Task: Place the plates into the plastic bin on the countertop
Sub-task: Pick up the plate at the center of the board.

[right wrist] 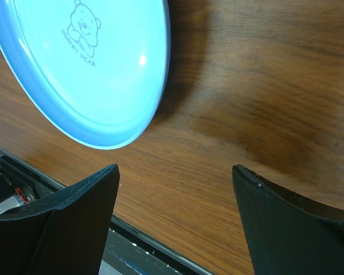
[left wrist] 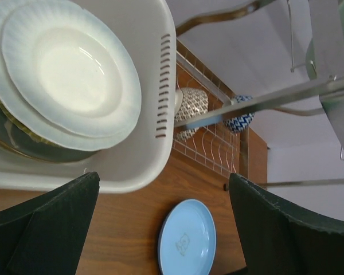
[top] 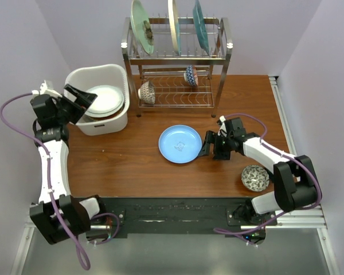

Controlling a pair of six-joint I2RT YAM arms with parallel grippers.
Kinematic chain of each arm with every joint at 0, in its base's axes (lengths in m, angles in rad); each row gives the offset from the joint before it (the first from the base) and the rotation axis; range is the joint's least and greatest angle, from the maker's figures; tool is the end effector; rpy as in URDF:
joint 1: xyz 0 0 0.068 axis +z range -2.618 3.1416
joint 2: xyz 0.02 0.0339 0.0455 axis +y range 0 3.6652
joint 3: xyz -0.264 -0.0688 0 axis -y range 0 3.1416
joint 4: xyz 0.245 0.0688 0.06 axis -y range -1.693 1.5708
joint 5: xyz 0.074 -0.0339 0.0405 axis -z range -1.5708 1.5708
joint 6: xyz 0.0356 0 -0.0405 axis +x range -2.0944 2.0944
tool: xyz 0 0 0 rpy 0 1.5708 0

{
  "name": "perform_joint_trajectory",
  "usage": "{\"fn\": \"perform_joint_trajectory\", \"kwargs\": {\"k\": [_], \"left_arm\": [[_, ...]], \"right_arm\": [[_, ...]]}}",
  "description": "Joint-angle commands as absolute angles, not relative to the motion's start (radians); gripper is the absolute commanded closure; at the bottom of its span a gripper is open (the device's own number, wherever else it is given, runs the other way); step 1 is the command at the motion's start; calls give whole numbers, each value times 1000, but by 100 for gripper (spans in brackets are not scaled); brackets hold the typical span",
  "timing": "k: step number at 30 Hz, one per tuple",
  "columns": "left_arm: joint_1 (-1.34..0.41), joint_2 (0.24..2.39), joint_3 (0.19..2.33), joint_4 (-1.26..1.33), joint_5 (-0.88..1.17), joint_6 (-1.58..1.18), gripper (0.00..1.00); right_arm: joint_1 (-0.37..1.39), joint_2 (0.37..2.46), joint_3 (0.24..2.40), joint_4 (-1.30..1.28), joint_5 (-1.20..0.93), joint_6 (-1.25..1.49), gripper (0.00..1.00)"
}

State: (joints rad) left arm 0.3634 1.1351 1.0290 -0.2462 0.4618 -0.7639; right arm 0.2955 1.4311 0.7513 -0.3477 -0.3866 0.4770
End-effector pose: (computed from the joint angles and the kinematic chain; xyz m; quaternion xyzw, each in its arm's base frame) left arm 0.2467 0.0769 0.3500 -0.3158 0.7448 -0.2947 0.5086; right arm 0.2513 0.0905 0.1760 0.0343 0.9462 0.2706 0.1742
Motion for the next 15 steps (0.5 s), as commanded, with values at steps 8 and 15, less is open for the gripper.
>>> {"fn": "perform_joint_trajectory", "kwargs": {"k": [8, 15], "left_arm": [[132, 1022, 848, -267, 491, -709, 0], [-52, 1022, 732, -226, 434, -738, 2]], "right_arm": [[298, 1368, 762, -359, -399, 492, 16], [298, 1371, 762, -351, -402, 506, 16]]}}
